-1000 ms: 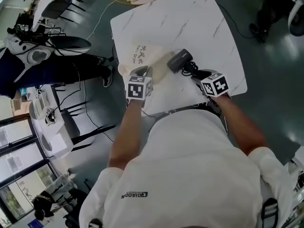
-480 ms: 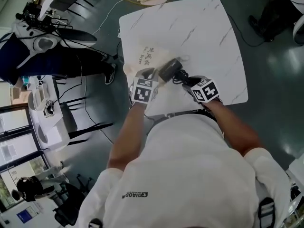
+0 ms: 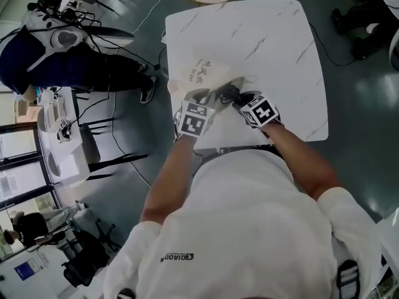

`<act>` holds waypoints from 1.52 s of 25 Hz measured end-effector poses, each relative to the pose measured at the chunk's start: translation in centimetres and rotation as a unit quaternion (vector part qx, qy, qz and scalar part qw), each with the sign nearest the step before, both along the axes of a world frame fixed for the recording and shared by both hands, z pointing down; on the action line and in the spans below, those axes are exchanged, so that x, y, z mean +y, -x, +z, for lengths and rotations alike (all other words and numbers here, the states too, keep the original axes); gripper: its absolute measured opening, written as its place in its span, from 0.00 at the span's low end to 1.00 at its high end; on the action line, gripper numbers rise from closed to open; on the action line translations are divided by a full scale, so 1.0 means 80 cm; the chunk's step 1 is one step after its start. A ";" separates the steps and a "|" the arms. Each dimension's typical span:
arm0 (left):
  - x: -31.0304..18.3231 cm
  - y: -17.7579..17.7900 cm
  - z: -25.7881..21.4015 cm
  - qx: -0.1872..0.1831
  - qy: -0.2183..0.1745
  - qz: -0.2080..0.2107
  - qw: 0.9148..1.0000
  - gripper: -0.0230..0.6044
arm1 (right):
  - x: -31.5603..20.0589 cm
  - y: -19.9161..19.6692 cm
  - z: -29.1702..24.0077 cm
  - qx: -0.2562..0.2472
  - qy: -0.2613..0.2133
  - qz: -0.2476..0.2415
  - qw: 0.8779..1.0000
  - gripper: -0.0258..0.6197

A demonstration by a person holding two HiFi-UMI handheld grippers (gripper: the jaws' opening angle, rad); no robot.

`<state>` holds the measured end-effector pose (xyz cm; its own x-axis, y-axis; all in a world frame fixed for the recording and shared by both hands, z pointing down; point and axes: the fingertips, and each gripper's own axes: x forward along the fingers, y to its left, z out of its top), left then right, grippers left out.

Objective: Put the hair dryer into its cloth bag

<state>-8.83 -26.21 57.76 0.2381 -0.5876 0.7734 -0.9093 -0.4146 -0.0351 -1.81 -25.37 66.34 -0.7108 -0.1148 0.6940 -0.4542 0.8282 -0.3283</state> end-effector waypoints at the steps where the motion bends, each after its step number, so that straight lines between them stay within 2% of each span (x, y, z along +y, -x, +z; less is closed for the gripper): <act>1: 0.001 -0.001 0.000 0.002 0.000 -0.002 1.000 0.13 | -0.003 0.005 0.002 0.002 -0.004 -0.006 1.000 0.37; 9: 0.010 -0.010 0.002 0.005 0.009 0.004 1.000 0.13 | -0.023 0.036 0.019 0.014 -0.039 -0.033 0.999 0.37; 14: 0.010 -0.008 0.003 0.032 0.015 -0.014 0.999 0.13 | -0.031 0.050 0.022 0.013 -0.062 -0.052 0.997 0.37; 19: 0.011 -0.004 0.002 0.034 0.016 -0.022 0.999 0.13 | -0.035 0.047 0.032 0.033 -0.095 -0.072 0.992 0.38; 26: 0.009 -0.007 0.006 0.035 0.019 -0.021 0.999 0.13 | -0.035 0.045 0.046 0.068 -0.133 -0.097 0.984 0.46; 32: 0.009 -0.010 0.007 0.035 0.020 -0.018 0.999 0.13 | -0.025 0.014 0.022 0.058 -0.157 -0.103 0.981 0.50; 38: 0.008 -0.009 0.009 0.035 0.020 -0.012 0.999 0.13 | -0.001 -0.041 0.042 0.098 -0.157 -0.121 0.975 0.48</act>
